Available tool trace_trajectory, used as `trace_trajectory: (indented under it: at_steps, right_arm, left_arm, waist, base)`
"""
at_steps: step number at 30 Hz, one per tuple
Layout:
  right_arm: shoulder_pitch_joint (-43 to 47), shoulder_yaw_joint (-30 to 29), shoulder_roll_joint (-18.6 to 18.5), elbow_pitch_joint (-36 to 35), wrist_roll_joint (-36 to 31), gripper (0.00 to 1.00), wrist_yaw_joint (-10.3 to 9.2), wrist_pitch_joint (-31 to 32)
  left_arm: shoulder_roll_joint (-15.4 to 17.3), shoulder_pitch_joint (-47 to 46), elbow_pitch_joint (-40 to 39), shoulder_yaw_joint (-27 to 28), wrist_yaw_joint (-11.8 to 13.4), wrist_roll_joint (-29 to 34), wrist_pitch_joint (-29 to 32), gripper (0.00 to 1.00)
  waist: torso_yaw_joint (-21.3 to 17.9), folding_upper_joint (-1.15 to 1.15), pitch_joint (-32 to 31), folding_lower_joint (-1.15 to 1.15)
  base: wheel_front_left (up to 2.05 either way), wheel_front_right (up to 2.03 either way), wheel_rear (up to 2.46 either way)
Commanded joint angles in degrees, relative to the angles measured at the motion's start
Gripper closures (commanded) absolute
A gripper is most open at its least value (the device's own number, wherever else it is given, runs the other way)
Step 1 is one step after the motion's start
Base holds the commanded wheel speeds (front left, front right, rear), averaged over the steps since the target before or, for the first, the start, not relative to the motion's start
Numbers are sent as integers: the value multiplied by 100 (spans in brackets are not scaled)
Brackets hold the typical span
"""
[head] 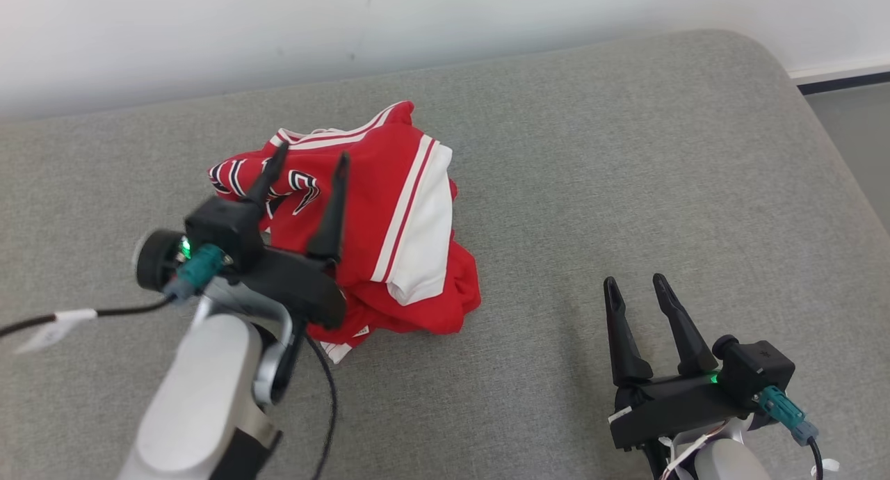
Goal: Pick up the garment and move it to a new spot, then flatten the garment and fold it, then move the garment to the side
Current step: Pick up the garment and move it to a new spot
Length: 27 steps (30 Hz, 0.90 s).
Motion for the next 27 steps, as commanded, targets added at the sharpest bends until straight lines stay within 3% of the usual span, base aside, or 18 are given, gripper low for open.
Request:
trace_trajectory:
  at_steps: [1,9,22,23,24,25,27]
  right_arm:
    - [95,-11,-3,20,21,0,-10,-1]
    - [97,-5,-2,59,135,0,-10,-1]
    - [109,-6,-3,84,152,0,-10,-1]
    - [105,-1,-3,86,144,0,-10,-1]
    - [102,5,-3,84,138,0,-10,-1]
    - [100,10,-3,84,132,0,-10,-1]
    - [111,16,-3,80,123,0,-10,-1]
  left_arm:
    - [122,-125,-65,31,43,54,74,0]
    - [486,-300,27,106,149,78,680,0]
    - [573,-154,434,-178,134,-92,2085,0]
    - [586,-146,458,-200,135,-93,2163,8]
    - [601,-145,491,-204,154,-105,2237,60]
    - [614,-127,548,-227,143,-121,2329,100]
    - [633,-111,546,-257,134,-135,2398,100]
  waist:
    - [-48,0,-14,-1]
    - [-219,0,-18,-1]
    - [-313,0,-34,-1]
    - [-315,0,-43,-1]
    - [-318,0,-51,-1]
    - [-320,0,-60,-1]
    - [-321,0,-83,-1]
  base:
    - [0,0,0]
    - [0,0,0]
    - [0,0,0]
    - [0,0,0]
    - [0,0,0]
    - [0,0,0]
    - [0,0,0]
